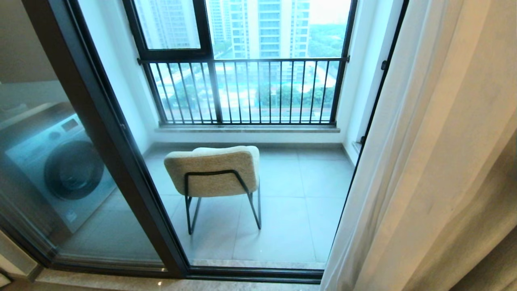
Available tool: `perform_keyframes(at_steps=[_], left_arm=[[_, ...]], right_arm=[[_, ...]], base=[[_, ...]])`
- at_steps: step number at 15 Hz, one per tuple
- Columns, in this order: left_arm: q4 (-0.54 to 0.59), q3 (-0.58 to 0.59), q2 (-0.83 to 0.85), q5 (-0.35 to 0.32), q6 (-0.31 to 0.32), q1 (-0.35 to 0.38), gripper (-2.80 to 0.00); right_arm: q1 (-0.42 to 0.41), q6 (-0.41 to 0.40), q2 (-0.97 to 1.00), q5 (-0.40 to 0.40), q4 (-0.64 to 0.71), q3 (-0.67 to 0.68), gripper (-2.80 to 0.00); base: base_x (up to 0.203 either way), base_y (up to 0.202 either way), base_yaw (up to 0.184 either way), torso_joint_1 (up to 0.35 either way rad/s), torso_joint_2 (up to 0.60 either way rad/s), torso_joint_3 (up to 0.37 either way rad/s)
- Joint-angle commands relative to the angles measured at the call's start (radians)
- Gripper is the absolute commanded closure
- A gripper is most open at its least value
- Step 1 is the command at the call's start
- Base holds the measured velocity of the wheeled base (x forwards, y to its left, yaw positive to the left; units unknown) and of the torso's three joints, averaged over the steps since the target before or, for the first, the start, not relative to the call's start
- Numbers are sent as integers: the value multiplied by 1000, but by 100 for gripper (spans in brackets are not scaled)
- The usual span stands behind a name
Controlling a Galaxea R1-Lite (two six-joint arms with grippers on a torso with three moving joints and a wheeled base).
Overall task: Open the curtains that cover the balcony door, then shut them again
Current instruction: Close the inner curtains on both sides
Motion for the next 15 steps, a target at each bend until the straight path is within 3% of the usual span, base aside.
perform_keyframes(at_steps=[1,7,15], left_arm=[[1,0,0,0,-1,0,0],[0,0,0,0,-1,0,0],[0,0,0,0,-1,0,0]], right_arm=[[1,-1,102,1,-11,-44,-280],[0,2,234,2,-135,-159,-280],[0,20,523,2,-228,-454,-280]], base=[[0,0,0,0,0,0],[0,0,0,0,0,0],[0,0,0,0,0,0]])
